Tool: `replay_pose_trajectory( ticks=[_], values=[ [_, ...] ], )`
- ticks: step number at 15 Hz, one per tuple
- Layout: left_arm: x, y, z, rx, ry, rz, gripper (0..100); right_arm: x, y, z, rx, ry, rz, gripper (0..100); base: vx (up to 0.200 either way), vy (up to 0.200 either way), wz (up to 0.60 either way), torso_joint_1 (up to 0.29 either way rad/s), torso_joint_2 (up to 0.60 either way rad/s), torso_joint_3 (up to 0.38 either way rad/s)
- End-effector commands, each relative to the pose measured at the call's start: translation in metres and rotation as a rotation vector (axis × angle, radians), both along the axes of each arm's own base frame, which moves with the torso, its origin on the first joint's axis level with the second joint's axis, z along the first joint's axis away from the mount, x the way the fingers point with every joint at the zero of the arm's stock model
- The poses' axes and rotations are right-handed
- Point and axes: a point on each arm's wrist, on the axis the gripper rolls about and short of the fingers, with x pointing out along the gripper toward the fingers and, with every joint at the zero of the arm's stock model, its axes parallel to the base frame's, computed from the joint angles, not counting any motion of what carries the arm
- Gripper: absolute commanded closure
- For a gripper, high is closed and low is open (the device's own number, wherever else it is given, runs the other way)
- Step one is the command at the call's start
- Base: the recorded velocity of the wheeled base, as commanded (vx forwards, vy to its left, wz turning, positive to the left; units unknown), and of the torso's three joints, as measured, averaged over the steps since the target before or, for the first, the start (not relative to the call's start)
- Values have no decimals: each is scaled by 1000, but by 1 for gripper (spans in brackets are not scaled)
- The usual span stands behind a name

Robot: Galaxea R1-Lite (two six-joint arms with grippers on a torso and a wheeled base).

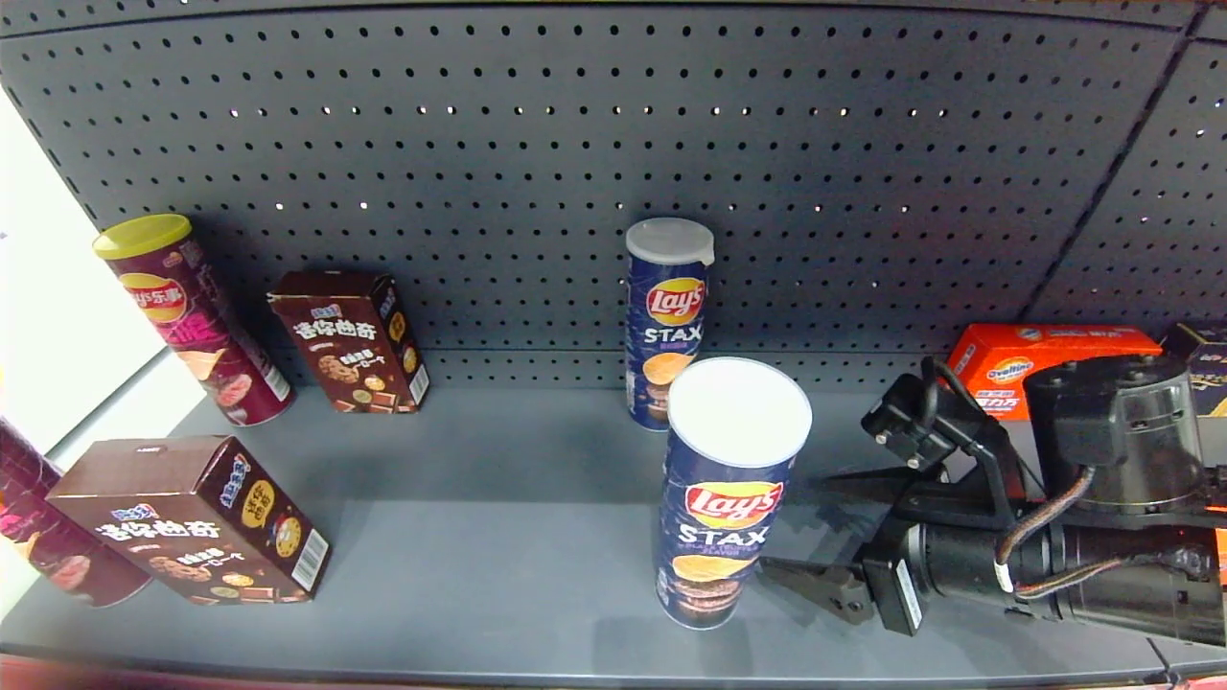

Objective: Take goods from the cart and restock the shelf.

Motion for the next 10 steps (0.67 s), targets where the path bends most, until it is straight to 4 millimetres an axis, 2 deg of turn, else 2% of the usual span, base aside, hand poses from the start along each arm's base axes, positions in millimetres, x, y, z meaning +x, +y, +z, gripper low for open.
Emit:
replay_pose_trajectory(
  ticks=[1, 10],
  values=[
    [0, 0, 0, 0, 2, 0, 0, 3, -2, 0, 1, -1, -14, 0, 0, 0, 0, 0, 0, 0],
    [0, 0, 0, 0, 2, 0, 0, 10, 10, 1, 1, -1, 12, 0, 0, 0, 0, 0, 0, 0]
  ],
)
